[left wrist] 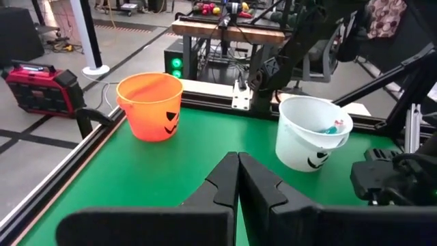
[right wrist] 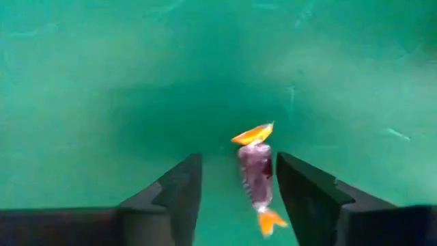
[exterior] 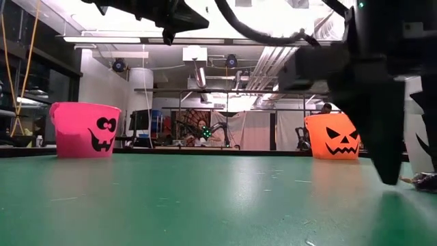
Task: Sort candy by brand, put in halloween buckets
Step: Put the violet candy into the orange bucket
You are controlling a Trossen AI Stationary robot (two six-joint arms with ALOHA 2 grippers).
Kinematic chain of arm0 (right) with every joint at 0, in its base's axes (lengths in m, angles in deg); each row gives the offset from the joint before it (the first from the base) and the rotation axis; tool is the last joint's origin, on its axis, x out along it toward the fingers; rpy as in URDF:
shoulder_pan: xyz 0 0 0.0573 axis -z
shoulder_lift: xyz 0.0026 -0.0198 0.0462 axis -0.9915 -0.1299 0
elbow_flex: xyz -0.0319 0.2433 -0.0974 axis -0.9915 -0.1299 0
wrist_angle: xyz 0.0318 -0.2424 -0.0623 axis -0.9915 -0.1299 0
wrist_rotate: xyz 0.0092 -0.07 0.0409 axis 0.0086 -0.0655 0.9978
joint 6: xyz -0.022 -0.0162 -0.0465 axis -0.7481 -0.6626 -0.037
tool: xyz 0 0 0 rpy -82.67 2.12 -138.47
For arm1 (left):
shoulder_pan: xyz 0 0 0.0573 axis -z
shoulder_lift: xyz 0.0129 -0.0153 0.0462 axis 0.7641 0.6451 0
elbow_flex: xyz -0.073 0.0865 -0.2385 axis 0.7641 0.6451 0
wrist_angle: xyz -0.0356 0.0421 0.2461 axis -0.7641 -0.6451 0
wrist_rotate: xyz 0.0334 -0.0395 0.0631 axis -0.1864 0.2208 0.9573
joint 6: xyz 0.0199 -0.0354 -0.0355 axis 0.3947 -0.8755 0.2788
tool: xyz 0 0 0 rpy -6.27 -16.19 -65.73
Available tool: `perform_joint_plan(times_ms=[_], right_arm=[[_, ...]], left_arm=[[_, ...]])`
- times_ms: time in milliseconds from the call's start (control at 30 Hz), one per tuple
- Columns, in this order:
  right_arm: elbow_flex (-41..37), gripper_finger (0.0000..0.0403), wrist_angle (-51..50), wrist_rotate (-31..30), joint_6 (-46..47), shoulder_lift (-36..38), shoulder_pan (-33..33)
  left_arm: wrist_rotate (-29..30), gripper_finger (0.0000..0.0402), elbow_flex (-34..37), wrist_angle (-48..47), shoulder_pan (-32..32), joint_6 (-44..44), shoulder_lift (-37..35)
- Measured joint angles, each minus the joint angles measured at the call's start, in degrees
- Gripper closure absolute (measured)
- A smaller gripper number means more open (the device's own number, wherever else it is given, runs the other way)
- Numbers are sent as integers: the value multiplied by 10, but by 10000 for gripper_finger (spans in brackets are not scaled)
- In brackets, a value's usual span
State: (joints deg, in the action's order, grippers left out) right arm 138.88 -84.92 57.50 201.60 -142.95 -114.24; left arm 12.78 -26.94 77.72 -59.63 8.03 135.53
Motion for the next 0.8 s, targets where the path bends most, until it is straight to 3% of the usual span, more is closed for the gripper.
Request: perform_joint_plan(times_ms=[200, 400, 533, 800], right_arm=[[-40, 298, 44, 26, -13, 6, -2], [-23, 382, 25, 14, -86, 14, -5], [11, 378, -12, 12, -168, 65, -2], [18, 387, -127, -217, -251, 215, 61]], left_arm=[[0, 402, 0, -3, 0, 1, 0], [0, 401, 0, -4, -4, 1, 0], [0, 401, 0, 5, -16, -9, -4], [-23, 402, 0, 7, -35, -69, -24]])
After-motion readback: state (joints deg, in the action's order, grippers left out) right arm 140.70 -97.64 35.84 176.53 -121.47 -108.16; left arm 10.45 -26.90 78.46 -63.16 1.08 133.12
